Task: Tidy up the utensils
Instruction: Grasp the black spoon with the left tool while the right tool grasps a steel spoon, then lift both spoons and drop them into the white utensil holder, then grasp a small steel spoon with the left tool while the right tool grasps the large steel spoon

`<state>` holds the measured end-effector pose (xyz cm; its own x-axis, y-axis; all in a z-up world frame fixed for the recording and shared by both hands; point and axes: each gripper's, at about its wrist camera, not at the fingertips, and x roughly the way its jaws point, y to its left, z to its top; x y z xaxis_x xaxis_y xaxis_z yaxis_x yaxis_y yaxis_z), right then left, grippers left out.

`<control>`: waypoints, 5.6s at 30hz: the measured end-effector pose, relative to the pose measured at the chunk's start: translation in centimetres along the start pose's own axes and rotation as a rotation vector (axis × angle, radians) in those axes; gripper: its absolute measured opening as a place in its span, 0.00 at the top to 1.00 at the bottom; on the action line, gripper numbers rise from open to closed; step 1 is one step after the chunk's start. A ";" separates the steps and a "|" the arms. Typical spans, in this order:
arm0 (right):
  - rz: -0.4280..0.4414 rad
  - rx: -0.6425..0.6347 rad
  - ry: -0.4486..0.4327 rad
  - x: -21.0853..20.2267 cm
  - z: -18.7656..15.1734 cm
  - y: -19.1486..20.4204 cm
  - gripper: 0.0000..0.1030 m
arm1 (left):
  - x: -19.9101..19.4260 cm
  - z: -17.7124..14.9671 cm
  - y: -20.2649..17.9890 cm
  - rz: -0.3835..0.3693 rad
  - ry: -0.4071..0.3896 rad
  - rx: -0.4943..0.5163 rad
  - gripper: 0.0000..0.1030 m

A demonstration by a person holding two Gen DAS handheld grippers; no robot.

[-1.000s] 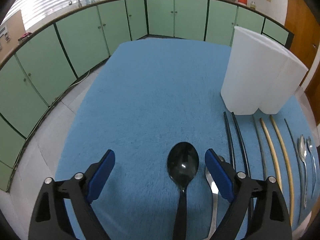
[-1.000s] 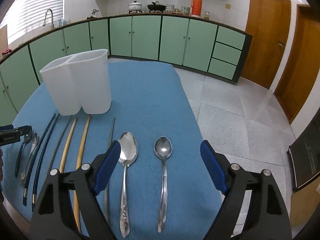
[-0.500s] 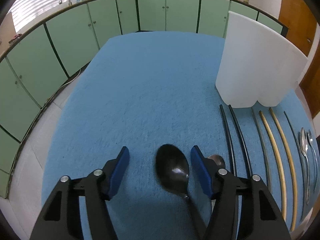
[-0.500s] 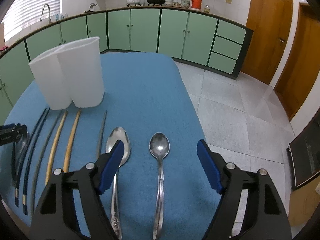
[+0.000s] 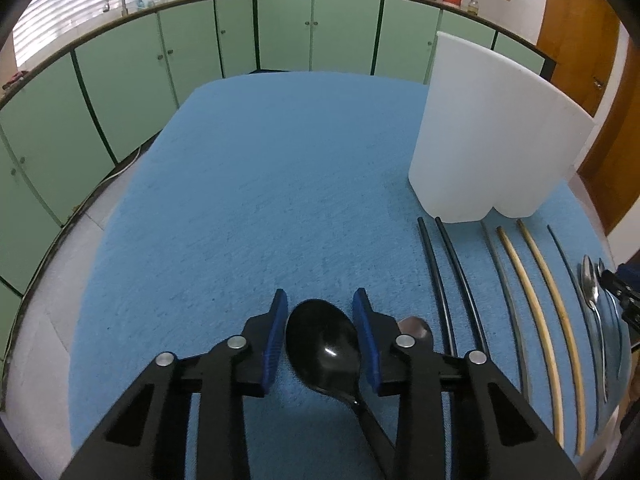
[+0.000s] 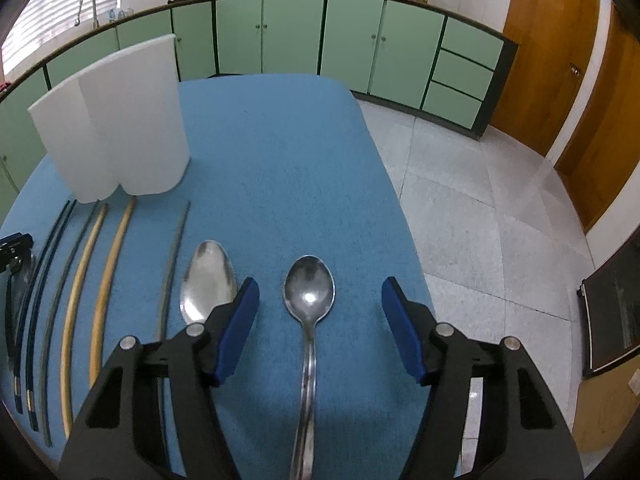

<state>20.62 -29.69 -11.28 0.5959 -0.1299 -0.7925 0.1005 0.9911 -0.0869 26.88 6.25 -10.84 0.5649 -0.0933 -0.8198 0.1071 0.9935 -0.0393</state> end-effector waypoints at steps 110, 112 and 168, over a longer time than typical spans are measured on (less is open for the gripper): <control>0.181 0.044 -0.431 -6.0 8.4 1.9 0.13 | -5.9 4.9 0.0 -0.012 -0.413 -0.020 0.14; 0.161 0.023 -0.405 -6.0 7.0 2.1 0.13 | -5.5 3.5 -0.2 0.005 -0.350 -0.020 0.14; 0.149 -0.014 -0.161 -2.1 0.7 2.0 0.30 | -0.4 -2.3 -2.9 -0.078 -0.112 0.044 0.75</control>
<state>20.11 -27.44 -9.42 0.7227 0.0169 -0.6910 -0.0091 0.9998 0.0149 24.46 3.53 -11.68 0.6410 -0.1795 -0.7463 0.1889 0.9793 -0.0734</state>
